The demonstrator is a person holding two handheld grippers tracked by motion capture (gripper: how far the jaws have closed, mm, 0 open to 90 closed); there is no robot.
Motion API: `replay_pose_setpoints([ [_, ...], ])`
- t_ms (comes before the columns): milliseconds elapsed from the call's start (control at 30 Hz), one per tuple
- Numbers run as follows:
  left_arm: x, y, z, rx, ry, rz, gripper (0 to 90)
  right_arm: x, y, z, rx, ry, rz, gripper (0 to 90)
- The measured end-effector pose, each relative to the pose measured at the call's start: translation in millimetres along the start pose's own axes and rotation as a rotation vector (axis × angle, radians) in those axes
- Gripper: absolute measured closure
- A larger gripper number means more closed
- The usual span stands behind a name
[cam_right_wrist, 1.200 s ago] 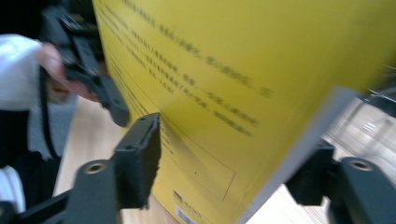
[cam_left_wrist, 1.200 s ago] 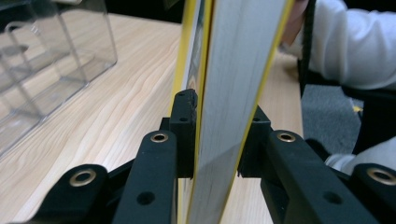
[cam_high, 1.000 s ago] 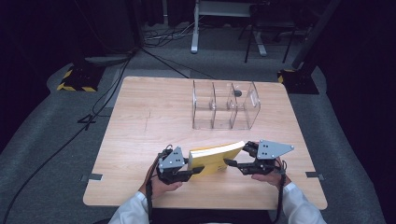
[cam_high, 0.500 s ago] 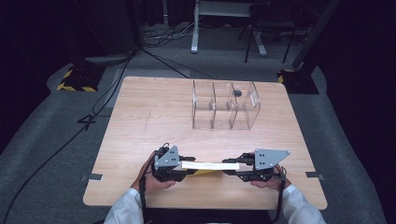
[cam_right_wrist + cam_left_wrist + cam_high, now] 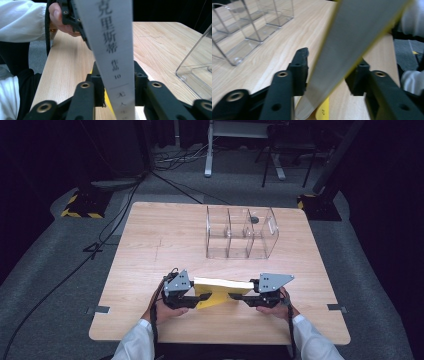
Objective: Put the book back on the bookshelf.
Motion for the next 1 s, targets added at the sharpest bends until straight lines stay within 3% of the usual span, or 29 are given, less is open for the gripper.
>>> replay_pose_setpoints([
  [67,-3.1,-1.1,1.7,-0.017,0.023,-0.031,48.0,-4.1,6.0,-2.6,-0.012,0.027,0.026,76.3],
  [133,-4.4,-1.1,2.7,-0.018,0.027,-0.033,48.4,-4.3,8.8,-2.2,-0.014,0.011,0.022,76.3],
  [233,-7.0,-7.5,5.7,-0.013,0.052,-0.008,52.0,-2.0,20.9,2.7,-0.020,0.001,0.035,76.3],
  [367,-5.1,-23.5,4.3,-0.044,0.031,0.007,52.0,-3.2,29.5,5.8,-0.018,0.000,0.044,76.1],
  [433,-5.1,-26.7,2.8,-0.052,0.023,-0.013,51.2,-4.0,29.8,6.2,-0.015,-0.001,0.052,75.6],
  [533,-6.7,-28.2,2.9,-0.037,0.045,-0.013,51.7,-2.4,29.6,7.6,-0.006,-0.016,0.073,74.9],
  [633,-7.0,-29.4,2.0,-0.032,0.053,-0.026,52.7,0.2,25.9,9.6,0.004,-0.053,0.085,71.0],
  [833,-5.8,-31.6,1.7,-0.028,0.045,-0.028,52.3,-1.6,15.9,12.5,-0.021,-0.043,0.084,70.2],
  [1000,-5.0,-32.1,1.4,-0.036,0.033,-0.033,51.0,-2.1,13.4,12.0,-0.016,-0.037,0.099,75.6],
])
Point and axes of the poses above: each handheld gripper's, and its own axes: y roughly backward along the jaws, z roughly out of its underside, x roughly to its right, the point moved 3 cm from there along -y, roughly forward along the jaws, and after that the axes turned 11 degrees about z, right-handed, at the moved point
